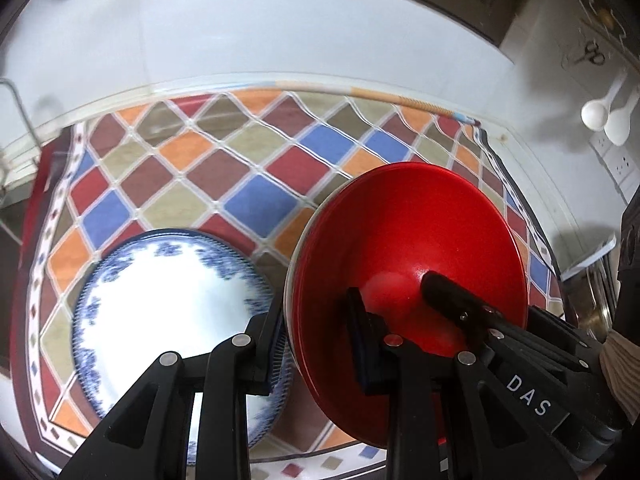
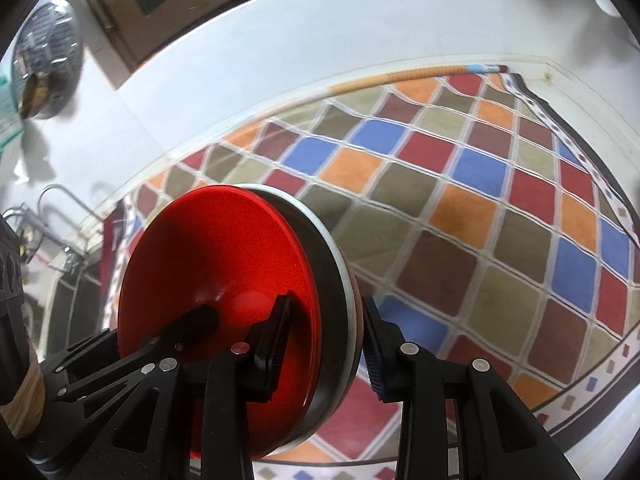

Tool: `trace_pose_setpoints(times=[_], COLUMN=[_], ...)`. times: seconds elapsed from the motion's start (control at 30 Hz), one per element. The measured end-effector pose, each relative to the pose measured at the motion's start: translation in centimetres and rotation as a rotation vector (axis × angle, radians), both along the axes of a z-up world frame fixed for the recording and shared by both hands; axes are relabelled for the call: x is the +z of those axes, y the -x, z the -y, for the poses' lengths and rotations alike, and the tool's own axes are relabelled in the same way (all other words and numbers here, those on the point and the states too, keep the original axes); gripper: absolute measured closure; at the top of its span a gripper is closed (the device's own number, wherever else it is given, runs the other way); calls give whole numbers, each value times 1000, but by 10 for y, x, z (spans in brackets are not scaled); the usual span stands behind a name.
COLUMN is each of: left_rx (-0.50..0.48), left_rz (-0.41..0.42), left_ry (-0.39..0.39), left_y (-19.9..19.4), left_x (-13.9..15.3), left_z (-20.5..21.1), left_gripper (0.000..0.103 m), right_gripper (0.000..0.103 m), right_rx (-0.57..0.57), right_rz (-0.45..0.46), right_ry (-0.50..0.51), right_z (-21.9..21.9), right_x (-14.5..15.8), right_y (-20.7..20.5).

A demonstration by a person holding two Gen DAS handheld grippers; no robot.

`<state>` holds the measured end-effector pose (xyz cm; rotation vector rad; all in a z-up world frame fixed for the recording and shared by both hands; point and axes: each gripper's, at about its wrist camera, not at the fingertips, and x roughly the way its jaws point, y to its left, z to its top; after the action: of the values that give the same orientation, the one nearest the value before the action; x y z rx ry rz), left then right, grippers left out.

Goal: Organize plates and bowls
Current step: 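Lower the red bowl into the white bowl and push the stack together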

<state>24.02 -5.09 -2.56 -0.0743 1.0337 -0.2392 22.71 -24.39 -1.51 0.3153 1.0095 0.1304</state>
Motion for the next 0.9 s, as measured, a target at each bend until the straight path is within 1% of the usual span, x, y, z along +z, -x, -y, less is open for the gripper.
trace_pose_setpoints(times=[0.2,0.47,0.67,0.9], left_rx=[53,90,111,128], left_rz=[19,25,16,-7], left_ry=[11,22,25,28], left_y=[13,27,33,36], left_x=[8,17,14,3], left_z=[-36,-89,-123,-155], left_gripper=[75,75,75,75], right_gripper=[68,68,68,68], right_rx=[59,113,136,164], right_rz=[21,44,36,23], right_ry=[-11,-4,-19,-14], right_z=[-31,-80,-114,-151], right_x=[9,22,24,19], right_y=[5,13,16,18])
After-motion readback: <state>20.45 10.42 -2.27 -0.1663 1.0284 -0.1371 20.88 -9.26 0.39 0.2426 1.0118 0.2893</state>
